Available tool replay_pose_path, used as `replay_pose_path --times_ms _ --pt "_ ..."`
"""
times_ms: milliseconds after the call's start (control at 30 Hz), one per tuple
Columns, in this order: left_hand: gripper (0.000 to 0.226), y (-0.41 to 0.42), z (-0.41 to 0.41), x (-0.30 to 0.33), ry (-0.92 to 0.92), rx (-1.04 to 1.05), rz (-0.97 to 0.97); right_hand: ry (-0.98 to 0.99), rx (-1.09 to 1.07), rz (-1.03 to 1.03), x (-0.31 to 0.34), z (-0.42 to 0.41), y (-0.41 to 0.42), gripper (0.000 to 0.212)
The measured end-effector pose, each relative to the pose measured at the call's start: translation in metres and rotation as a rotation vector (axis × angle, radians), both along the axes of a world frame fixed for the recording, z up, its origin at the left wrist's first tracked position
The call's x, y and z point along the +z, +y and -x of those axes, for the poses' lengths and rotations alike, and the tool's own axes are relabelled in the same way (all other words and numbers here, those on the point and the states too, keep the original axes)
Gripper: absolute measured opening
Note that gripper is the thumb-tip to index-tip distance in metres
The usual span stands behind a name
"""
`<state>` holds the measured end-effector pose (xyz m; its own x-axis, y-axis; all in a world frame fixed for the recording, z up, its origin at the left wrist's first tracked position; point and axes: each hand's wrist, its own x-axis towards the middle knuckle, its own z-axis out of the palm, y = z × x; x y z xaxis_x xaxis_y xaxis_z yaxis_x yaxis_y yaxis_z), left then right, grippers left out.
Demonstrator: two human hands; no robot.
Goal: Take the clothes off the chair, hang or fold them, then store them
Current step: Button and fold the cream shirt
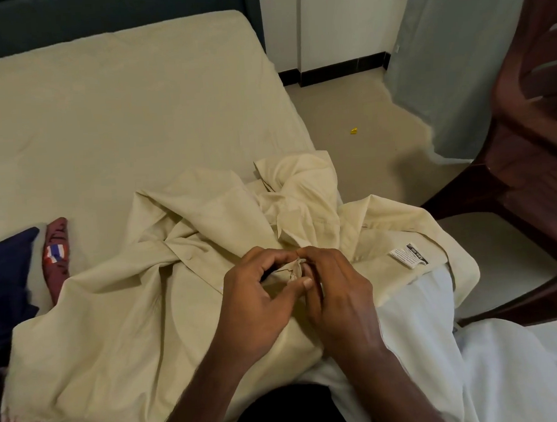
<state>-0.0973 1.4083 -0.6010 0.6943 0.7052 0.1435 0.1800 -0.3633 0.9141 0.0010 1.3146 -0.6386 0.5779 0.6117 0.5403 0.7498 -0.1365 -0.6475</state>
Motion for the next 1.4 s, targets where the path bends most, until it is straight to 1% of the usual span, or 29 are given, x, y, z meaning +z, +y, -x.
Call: replay_pose_path --times_ms 67,167,267,333,400,467,533,633,733,800,867,967,1000,1033,1100,1167,1200,1233,1300,1367,1400 --pt "0.019 0.001 -0.001 -0.005 0.003 0.017 -0.069 0.018 0.004 0.038 0.000 0.001 0.001 0.017" --pt "0.013 0.000 -0.005 -0.011 0.041 0.067 -0.274 0.091 0.009 0.072 -0.003 0.001 0.002 0.019" --pt "0.013 -0.001 -0.008 -0.012 0.046 0.096 -0.346 0.225 0.031 0.053 -0.003 0.001 0.003 0.017" --pt "0.013 0.001 -0.009 -0.012 0.032 0.113 -0.326 0.355 0.068 0.020 0.001 -0.001 0.002 0.013" --pt "0.013 0.002 -0.011 -0.012 0.027 0.119 -0.296 0.531 0.137 -0.008 0.004 -0.005 0.001 0.010" --pt "0.013 0.003 -0.012 -0.013 0.029 0.129 -0.266 0.668 0.182 -0.007 0.006 -0.008 0.000 0.012" --pt "0.013 0.002 -0.013 -0.016 0.029 0.145 -0.231 0.717 0.197 0.021 0.004 -0.009 0.001 0.013" --pt "0.012 0.001 -0.013 -0.021 0.031 0.155 -0.203 0.702 0.209 0.092 -0.001 -0.011 0.001 0.014" --pt "0.008 0.004 -0.013 -0.024 0.018 0.133 -0.125 0.852 0.291 0.089 -0.004 -0.013 0.000 0.017" --pt "0.009 0.006 -0.012 -0.020 0.008 0.076 0.002 0.923 0.295 0.034 -0.003 -0.014 -0.001 0.017" --pt "0.008 0.007 -0.009 -0.015 0.013 0.024 0.089 0.887 0.253 -0.027 -0.001 -0.013 -0.001 0.012" --pt "0.008 0.008 -0.007 -0.012 0.038 -0.011 0.085 0.742 0.160 -0.102 0.001 -0.011 0.001 0.014" --pt "0.008 0.008 -0.008 -0.010 0.039 -0.021 0.119 0.712 0.121 -0.129 0.002 -0.011 0.002 0.014" --pt "0.008 0.007 -0.009 -0.008 0.021 -0.024 0.201 0.695 0.083 -0.159 0.003 -0.012 0.002 0.014" --pt "0.012 0.003 -0.012 -0.005 -0.066 0.009 0.473 0.644 -0.002 -0.196 0.004 -0.014 0.003 0.018" --pt "0.019 0.000 -0.015 -0.004 -0.152 0.062 0.694 0.512 -0.113 -0.198 0.005 -0.016 0.002 0.025" --pt "0.019 0.000 -0.016 -0.005 -0.185 0.081 0.752 0.454 -0.154 -0.207 0.006 -0.017 0.001 0.026" --pt "0.018 0.002 -0.018 -0.005 -0.208 0.091 0.773 0.414 -0.169 -0.224 0.007 -0.016 -0.001 0.026" --pt "0.017 0.006 -0.021 -0.004 -0.248 0.118 0.765 0.406 -0.085 -0.227 0.009 -0.014 -0.003 0.024" --pt "0.021 0.010 -0.022 -0.001 -0.272 0.144 0.724 0.438 0.046 -0.149 0.008 -0.010 -0.003 0.021" --pt "0.022 0.012 -0.023 0.001 -0.281 0.144 0.693 0.436 0.077 -0.106 0.007 -0.009 -0.002 0.022"
